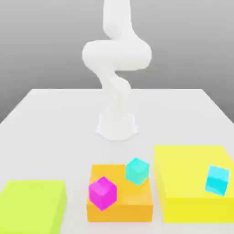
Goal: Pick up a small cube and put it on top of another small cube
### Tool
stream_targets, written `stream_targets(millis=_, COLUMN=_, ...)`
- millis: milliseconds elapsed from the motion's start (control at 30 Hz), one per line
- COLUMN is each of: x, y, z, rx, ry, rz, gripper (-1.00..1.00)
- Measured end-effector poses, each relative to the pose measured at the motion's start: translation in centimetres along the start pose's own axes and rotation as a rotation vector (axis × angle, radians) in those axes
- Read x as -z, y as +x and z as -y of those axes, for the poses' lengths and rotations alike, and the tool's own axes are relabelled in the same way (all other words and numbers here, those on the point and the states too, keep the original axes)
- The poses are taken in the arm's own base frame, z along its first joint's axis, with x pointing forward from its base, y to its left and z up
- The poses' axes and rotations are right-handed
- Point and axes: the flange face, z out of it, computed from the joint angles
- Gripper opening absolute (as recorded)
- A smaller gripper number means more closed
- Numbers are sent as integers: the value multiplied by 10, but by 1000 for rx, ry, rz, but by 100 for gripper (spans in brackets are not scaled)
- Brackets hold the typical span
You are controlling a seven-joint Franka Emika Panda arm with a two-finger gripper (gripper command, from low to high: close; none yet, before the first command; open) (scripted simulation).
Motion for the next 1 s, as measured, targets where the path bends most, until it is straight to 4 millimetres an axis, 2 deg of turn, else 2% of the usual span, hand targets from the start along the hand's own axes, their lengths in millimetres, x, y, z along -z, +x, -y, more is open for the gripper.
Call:
stream_targets(millis=233, x=-107, y=-33, z=47, rx=106, ry=-77, rz=142, gripper=0)
stream_targets(millis=467, x=-211, y=-94, z=82, rx=218, ry=-149, rz=279, gripper=0)
stream_targets(millis=533, x=-240, y=-117, z=88, rx=252, ry=-169, rz=318, gripper=0)
stream_targets(millis=700, x=-307, y=-188, z=101, rx=346, ry=-214, rz=420, gripper=0)
stream_targets(millis=833, x=-360, y=-243, z=98, rx=405, ry=-259, rz=493, gripper=0)
stream_targets(millis=1000, x=-416, y=-324, z=85, rx=488, ry=-311, rz=588, gripper=0)
